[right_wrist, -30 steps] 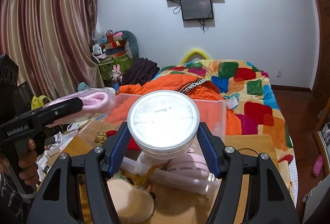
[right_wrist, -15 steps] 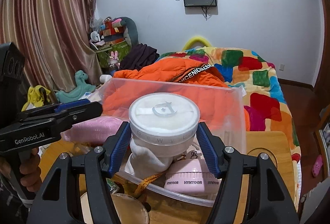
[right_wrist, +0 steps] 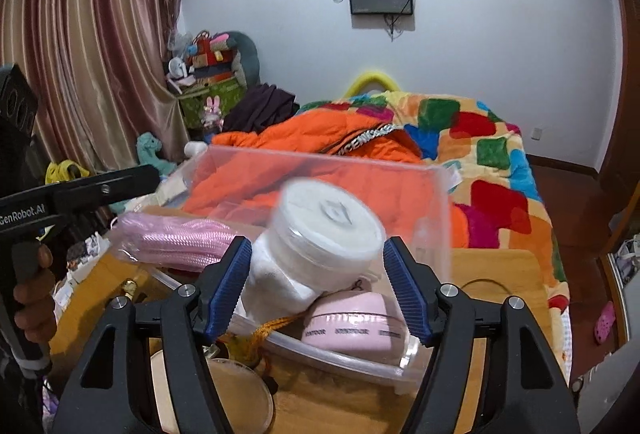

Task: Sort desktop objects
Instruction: 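Move both held items over the clear box and open both tools, then reach the left tool to the brass block while the right tool grasps the cream candle jar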

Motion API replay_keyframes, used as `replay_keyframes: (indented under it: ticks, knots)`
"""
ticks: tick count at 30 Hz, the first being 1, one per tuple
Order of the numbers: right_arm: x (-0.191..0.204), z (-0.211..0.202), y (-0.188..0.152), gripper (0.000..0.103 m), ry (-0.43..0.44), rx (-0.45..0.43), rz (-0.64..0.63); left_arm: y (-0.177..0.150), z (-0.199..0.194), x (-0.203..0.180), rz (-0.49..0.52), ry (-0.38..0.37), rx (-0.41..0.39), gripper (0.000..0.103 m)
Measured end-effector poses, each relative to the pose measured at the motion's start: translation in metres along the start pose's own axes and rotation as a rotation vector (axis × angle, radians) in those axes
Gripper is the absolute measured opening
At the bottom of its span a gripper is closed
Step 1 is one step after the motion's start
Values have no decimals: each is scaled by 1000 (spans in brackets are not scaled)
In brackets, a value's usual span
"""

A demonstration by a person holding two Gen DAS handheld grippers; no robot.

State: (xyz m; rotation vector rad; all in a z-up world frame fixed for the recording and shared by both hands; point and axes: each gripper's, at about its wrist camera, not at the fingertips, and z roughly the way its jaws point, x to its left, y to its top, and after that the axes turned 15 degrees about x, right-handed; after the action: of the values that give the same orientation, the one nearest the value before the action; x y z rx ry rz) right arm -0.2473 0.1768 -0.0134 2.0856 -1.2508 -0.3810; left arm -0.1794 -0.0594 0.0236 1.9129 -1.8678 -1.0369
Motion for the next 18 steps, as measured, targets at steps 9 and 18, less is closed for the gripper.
replay_keyframes:
  ticks: [9, 18]
  knots:
    - [9, -39, -10, 68, -24, -58, -4, -16, -26, -6, 21, 62, -44, 66]
    - [32, -41, -47, 70, 21, -6, -28, -48, -29, -7, 37, 107, -28, 72]
